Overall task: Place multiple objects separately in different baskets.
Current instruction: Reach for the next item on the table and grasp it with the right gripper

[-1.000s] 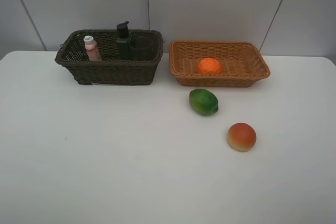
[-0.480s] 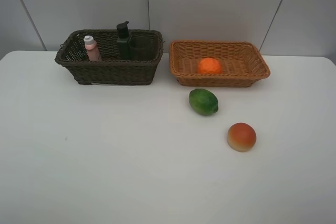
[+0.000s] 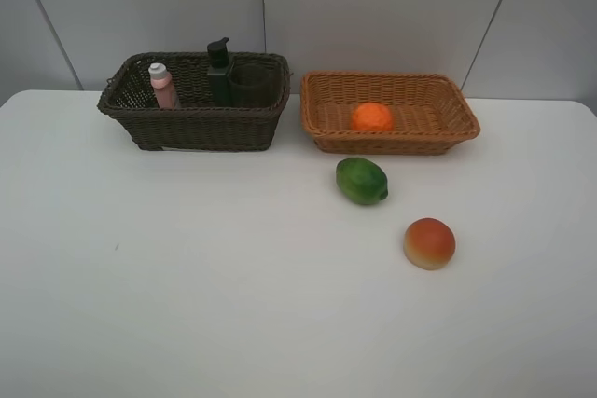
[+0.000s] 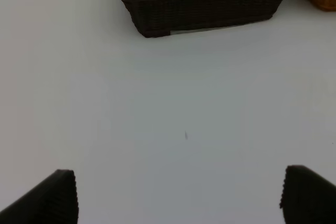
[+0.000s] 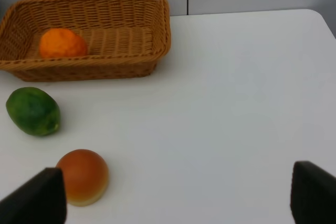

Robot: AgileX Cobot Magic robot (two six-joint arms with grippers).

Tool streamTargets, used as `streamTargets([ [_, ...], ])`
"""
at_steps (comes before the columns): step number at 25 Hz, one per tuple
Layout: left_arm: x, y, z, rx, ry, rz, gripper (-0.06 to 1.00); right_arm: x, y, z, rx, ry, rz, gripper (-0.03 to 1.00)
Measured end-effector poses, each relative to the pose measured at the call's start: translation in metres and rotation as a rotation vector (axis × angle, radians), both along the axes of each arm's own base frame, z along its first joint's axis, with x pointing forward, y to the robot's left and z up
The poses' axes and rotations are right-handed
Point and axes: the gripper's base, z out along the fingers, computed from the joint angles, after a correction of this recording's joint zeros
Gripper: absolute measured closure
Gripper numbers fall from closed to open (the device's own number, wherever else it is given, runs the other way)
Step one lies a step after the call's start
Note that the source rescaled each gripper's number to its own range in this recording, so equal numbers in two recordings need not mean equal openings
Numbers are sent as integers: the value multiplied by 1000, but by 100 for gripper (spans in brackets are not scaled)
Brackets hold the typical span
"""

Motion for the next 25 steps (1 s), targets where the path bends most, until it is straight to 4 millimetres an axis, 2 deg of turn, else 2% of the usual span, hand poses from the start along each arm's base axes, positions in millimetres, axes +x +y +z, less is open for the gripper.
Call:
streamTargets([
  [20, 0, 0, 0, 0, 0, 0, -6, 1, 0, 0, 0, 4, 0, 18],
  [22, 0, 0, 0, 0, 0, 0, -6, 6, 0, 0, 3, 39, 1, 18],
  [25, 0, 0, 0, 0, 0, 0, -6, 26, 2, -1, 31, 160, 17, 18],
])
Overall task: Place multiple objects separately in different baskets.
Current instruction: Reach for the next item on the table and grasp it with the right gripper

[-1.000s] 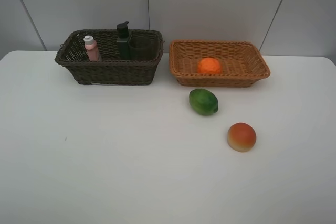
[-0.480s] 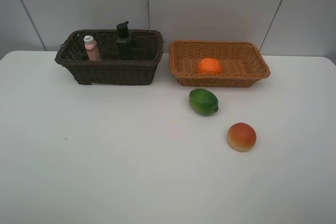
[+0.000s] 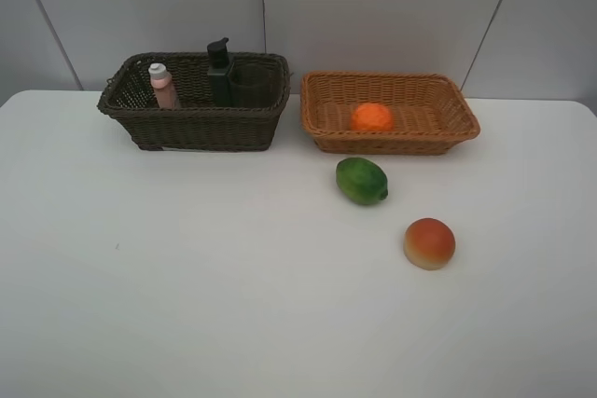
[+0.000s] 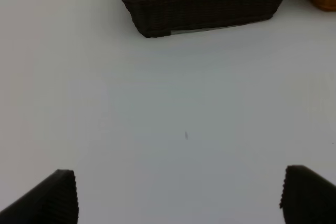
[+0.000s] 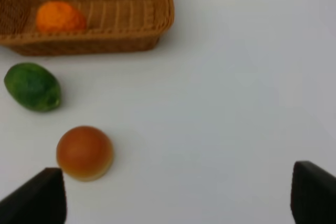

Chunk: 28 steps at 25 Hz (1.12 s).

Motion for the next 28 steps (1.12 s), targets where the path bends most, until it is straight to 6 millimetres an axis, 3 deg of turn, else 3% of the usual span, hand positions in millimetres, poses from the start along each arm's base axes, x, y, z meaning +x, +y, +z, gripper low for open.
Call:
streamTargets([
  [1, 0, 0, 0, 0, 0, 0, -6, 19, 2, 0, 24, 106, 9, 18],
  [10, 0, 0, 0, 0, -1, 0, -6, 125, 20, 10, 156, 450, 96, 18],
  [18, 0, 0, 0, 0, -1, 0, -6, 194, 93, -6, 27, 585, 385, 16],
  [23, 0, 0, 0, 0, -1, 0, -6, 234, 131, -31, 1, 623, 404, 1],
  [28, 0, 0, 0, 0, -1, 0, -6, 261, 161, -53, -42, 621, 407, 0],
])
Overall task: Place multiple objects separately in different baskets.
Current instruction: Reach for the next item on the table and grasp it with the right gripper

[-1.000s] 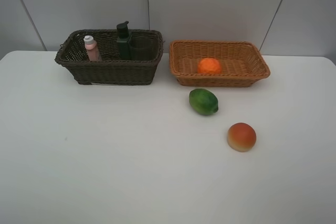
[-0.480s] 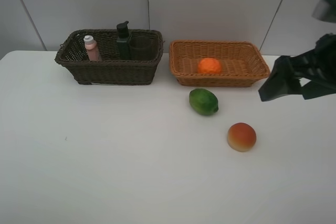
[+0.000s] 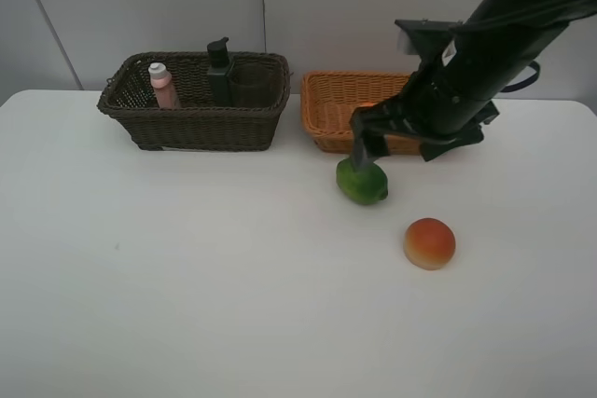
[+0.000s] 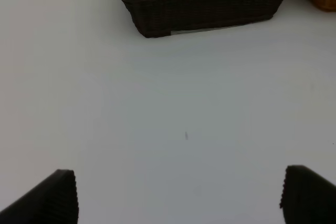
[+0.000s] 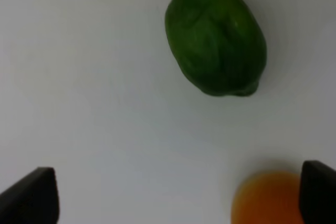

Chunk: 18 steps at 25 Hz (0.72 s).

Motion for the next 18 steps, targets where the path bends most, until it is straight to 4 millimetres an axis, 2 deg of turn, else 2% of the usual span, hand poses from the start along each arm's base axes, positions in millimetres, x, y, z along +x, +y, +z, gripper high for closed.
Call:
streamTargets([
  [7, 0, 0, 0, 0, 0, 0, -6, 22, 22, -27, -18, -44, 22, 0],
  [13, 0, 0, 0, 0, 0, 0, -6, 29, 25, -47, -85, -55, 70, 0],
  [18, 0, 0, 0, 0, 0, 0, -6, 33, 24, -55, -134, -72, 107, 0],
])
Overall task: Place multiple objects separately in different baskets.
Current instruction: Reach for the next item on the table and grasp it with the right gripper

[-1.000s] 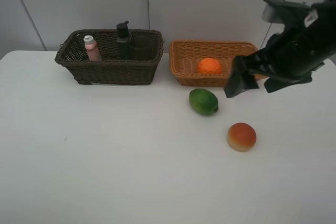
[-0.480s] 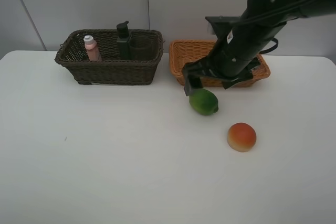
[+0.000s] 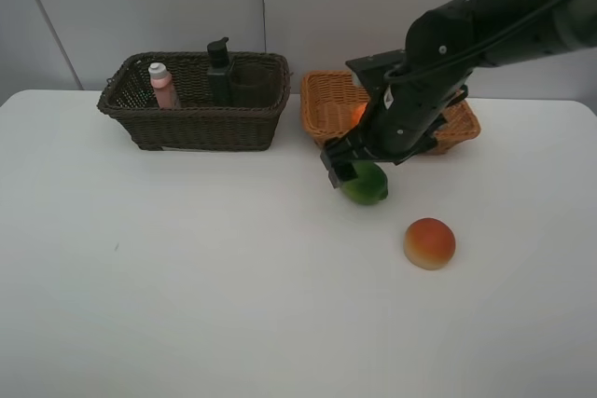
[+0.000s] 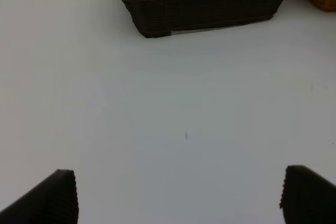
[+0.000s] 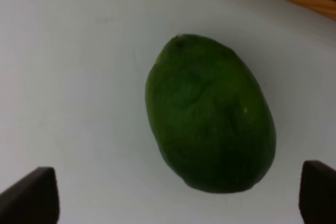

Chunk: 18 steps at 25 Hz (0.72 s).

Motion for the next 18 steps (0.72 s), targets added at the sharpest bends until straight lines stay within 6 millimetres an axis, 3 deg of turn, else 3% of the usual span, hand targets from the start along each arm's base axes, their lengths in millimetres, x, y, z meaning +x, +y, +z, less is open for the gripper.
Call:
streamTargets([
  [18, 0, 0, 0, 0, 0, 0, -6, 14, 5, -34, -58, -48, 98, 0],
])
